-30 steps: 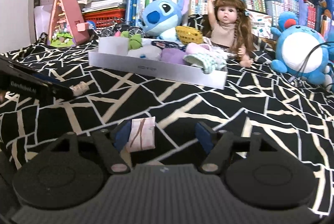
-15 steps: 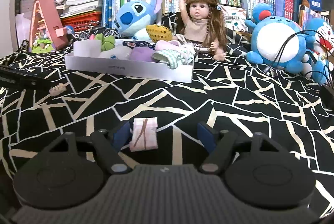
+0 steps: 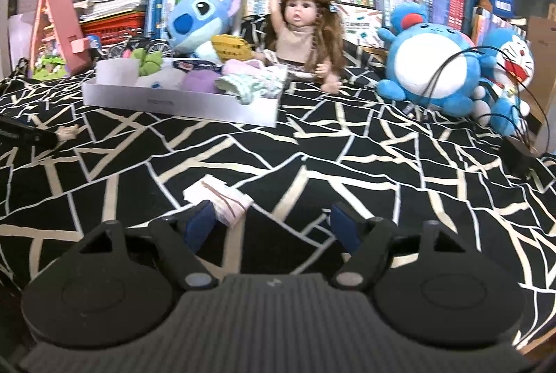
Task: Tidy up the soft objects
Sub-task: 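Grasp the beige label with the left tool while the right tool grasps the pink-striped card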
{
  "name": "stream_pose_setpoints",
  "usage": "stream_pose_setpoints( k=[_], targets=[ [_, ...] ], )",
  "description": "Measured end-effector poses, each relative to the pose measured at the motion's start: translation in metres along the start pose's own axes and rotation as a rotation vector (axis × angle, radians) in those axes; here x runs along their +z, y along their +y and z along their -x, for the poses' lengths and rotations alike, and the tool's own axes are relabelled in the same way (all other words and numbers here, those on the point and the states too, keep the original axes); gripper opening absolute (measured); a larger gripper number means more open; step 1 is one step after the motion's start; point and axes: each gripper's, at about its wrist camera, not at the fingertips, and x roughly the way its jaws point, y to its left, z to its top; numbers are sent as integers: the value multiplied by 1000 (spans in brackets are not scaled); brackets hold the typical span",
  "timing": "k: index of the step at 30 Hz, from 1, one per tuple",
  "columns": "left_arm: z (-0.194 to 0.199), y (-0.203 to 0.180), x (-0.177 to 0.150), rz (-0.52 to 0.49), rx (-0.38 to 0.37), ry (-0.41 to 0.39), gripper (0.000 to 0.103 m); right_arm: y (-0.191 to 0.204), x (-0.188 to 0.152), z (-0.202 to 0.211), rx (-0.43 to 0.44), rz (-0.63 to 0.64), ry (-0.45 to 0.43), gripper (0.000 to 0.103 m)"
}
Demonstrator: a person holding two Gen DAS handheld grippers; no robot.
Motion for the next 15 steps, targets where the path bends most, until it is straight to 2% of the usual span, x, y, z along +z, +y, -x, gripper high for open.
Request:
stream_pose_setpoints(
  k=[5,8,10,13,14,15],
  targets=[
    [-2,8,2,26,49,10,62,-7,1,-5,-64,-41,10,85],
    [-3,9,4,43,111,17,64,-10,1,-4,-81,-68,1,87],
    [-2,10,5,64,145,16,64,-11,0,-1,-65,-86,-13,88],
    [2,13,7,130,136,9,65,-8,0,5,-16,-109,-50,89],
    [6,13,7,152,132,-1,67,-6,0,6,-9,-111,-60,90],
    [10,12,7,169,137,-16,72,-4,0,7,-2,-118,-75,91]
  ],
)
